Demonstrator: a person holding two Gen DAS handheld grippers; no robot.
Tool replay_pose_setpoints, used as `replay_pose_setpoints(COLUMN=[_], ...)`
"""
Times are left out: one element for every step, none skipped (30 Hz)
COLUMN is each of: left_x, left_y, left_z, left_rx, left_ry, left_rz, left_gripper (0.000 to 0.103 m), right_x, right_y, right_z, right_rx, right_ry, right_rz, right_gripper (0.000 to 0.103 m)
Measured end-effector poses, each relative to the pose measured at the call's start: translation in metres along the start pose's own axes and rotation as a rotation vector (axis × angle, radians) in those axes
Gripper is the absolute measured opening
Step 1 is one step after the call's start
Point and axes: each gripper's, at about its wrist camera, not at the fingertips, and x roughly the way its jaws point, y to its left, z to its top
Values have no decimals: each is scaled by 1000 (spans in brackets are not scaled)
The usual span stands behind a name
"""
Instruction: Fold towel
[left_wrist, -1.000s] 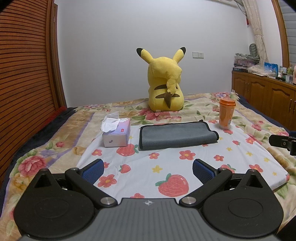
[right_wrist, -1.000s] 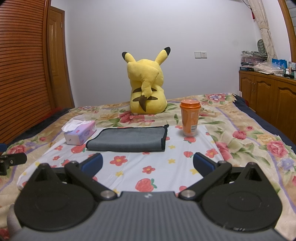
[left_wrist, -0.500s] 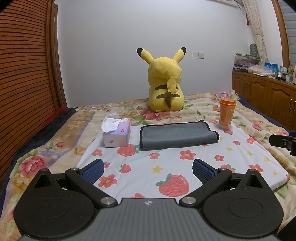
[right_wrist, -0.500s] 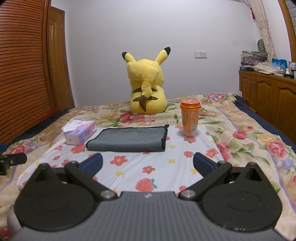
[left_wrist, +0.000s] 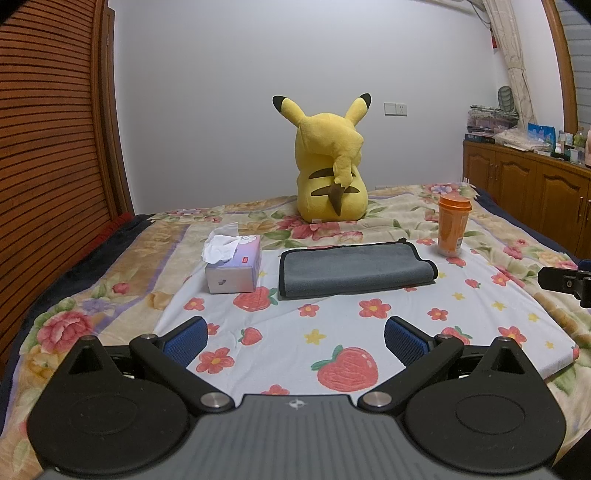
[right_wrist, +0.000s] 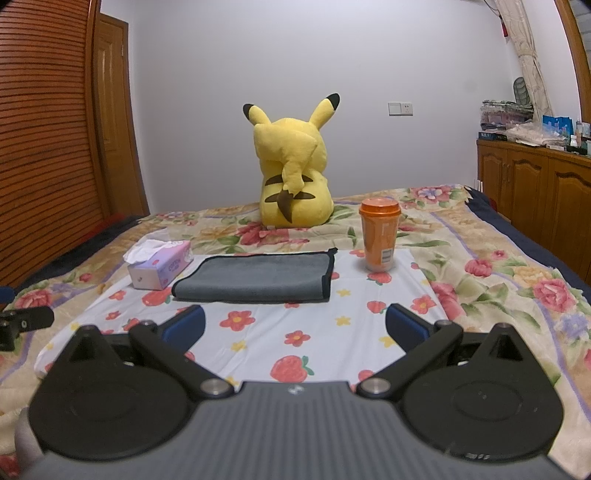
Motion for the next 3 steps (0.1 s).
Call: replay_pose_setpoints(left_x=[0, 0, 0], left_y=[0, 0, 0], left_z=[0, 0, 0], left_rx=[0, 0, 0], left_ry=[1, 1, 1], left_rz=[0, -1, -1], left_gripper=[103, 103, 103], right_x=[0, 0, 0], right_y=[0, 0, 0], right_z=[0, 0, 0], right_rx=[1, 0, -1], right_ry=[0, 0, 0], right_rz=[0, 0, 0], right_gripper=[103, 103, 103])
